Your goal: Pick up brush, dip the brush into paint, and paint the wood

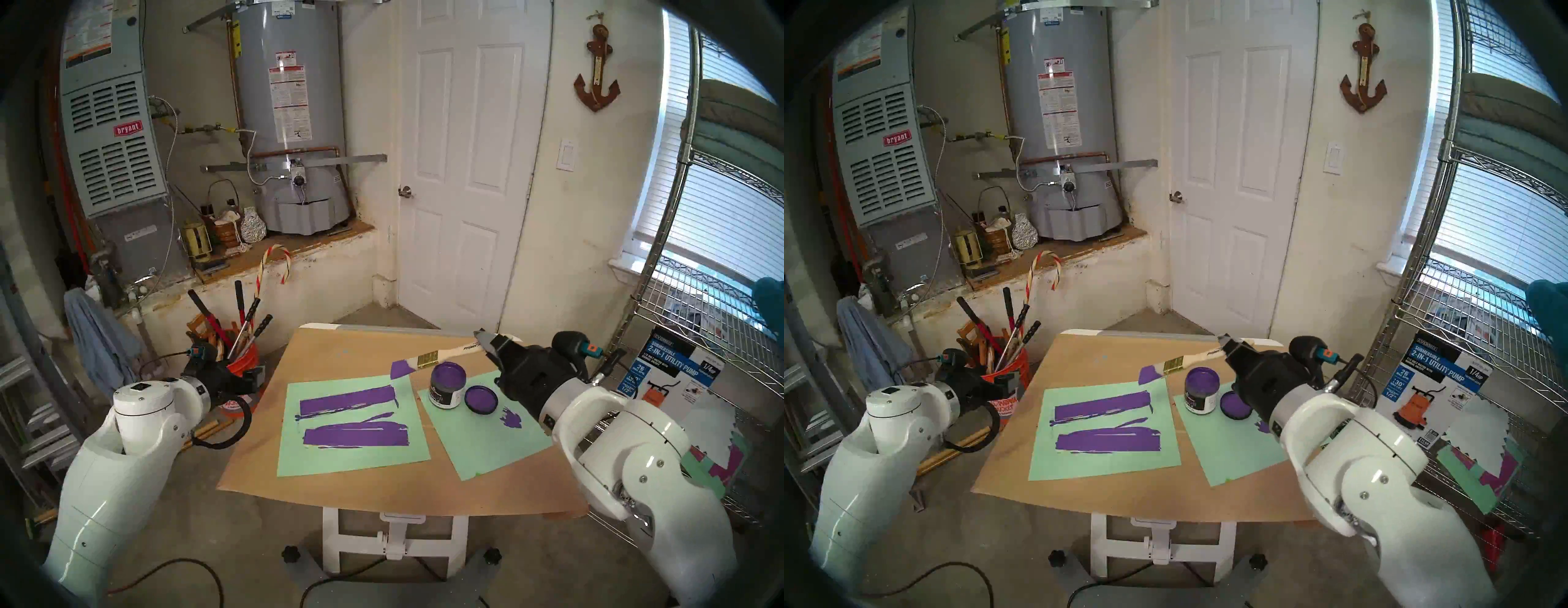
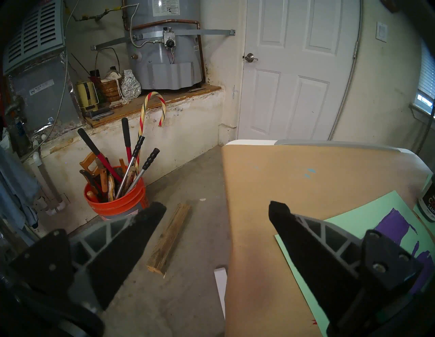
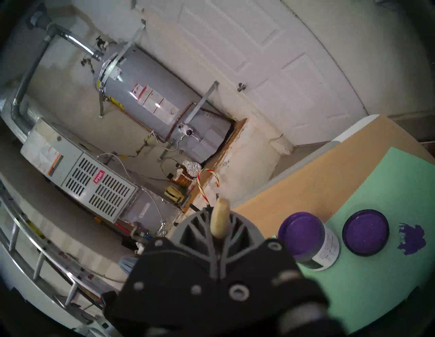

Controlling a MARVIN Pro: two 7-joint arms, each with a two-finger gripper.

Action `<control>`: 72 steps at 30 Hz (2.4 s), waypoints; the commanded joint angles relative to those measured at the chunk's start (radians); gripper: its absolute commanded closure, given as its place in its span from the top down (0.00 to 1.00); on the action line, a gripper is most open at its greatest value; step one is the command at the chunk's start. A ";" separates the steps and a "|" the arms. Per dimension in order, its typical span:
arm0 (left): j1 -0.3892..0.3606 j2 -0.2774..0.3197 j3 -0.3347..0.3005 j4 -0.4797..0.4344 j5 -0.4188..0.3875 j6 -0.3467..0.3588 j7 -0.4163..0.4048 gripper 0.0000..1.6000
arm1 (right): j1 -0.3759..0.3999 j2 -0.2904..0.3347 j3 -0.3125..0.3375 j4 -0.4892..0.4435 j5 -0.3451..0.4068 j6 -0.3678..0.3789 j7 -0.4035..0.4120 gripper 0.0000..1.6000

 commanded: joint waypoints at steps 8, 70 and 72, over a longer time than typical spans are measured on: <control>-0.006 0.002 -0.009 -0.014 -0.001 -0.003 0.000 1.00 | -0.110 -0.002 0.248 -0.024 0.142 -0.106 -0.021 0.00; -0.004 0.002 -0.011 -0.017 -0.002 -0.002 0.002 1.00 | -0.375 -0.048 0.625 0.234 0.280 0.192 0.374 0.00; -0.004 0.002 -0.011 -0.017 -0.002 -0.002 0.002 1.00 | -0.360 -0.050 0.605 0.236 0.259 0.174 0.376 0.00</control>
